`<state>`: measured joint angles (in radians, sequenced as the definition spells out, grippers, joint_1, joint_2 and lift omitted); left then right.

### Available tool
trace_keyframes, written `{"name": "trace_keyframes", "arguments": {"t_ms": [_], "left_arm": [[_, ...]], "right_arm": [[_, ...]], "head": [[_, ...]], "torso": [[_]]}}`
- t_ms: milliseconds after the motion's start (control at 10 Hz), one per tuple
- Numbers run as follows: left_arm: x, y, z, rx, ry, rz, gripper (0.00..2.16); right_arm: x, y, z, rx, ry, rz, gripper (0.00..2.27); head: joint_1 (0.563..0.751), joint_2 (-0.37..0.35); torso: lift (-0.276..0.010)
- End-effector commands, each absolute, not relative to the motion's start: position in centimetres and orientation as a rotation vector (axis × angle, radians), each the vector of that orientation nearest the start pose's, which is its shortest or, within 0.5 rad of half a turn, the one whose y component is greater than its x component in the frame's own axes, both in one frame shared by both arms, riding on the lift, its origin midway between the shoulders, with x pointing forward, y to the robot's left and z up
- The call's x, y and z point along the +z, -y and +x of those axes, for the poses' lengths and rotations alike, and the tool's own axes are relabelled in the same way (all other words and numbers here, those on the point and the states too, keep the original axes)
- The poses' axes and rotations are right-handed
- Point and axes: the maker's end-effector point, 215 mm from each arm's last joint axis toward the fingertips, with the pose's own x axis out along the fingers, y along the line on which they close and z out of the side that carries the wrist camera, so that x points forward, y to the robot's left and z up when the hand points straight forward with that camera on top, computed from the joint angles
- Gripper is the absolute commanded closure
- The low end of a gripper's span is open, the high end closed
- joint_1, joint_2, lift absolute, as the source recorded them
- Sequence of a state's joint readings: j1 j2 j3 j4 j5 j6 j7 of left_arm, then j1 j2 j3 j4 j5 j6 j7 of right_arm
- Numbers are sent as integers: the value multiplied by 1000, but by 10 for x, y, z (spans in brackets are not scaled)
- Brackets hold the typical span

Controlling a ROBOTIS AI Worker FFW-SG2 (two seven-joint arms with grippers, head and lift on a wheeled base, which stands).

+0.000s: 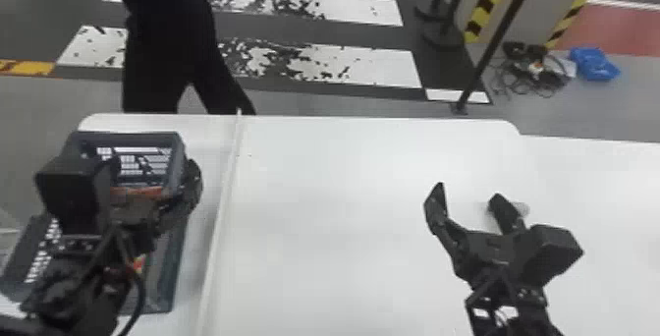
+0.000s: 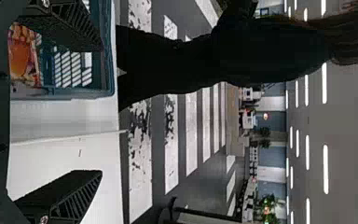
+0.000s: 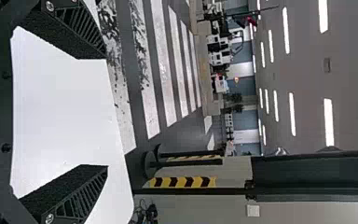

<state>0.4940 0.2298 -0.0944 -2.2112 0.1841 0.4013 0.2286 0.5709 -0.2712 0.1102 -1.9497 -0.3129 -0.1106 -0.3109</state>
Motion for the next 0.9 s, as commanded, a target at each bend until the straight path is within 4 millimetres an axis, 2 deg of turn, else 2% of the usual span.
{"name": "trace_keyframes", "arguments": {"t_ms": [0, 100, 300, 600, 800], "left_arm": [[-362, -256, 436, 77, -239, 37, 60], [-360, -270, 433, 107, -229, 26, 46], [-360, -287, 429, 127, -232, 19, -2], [-358, -293, 424, 73, -237, -2, -2], [-355, -288, 424, 50, -233, -2, -2]], "right_arm": [[-411, 265, 410, -110, -168, 83, 76], [-421, 260, 412, -96, -205, 56, 76], [-431, 258, 413, -87, -239, 47, 76], [-434, 253, 412, -62, -251, 23, 70], [-434, 251, 412, -52, -251, 24, 12]], "head": [[695, -61], [695, -27], [695, 13], [695, 46], [695, 54]], "torso": [[-29], [-29], [-29], [-29], [-29]]}}
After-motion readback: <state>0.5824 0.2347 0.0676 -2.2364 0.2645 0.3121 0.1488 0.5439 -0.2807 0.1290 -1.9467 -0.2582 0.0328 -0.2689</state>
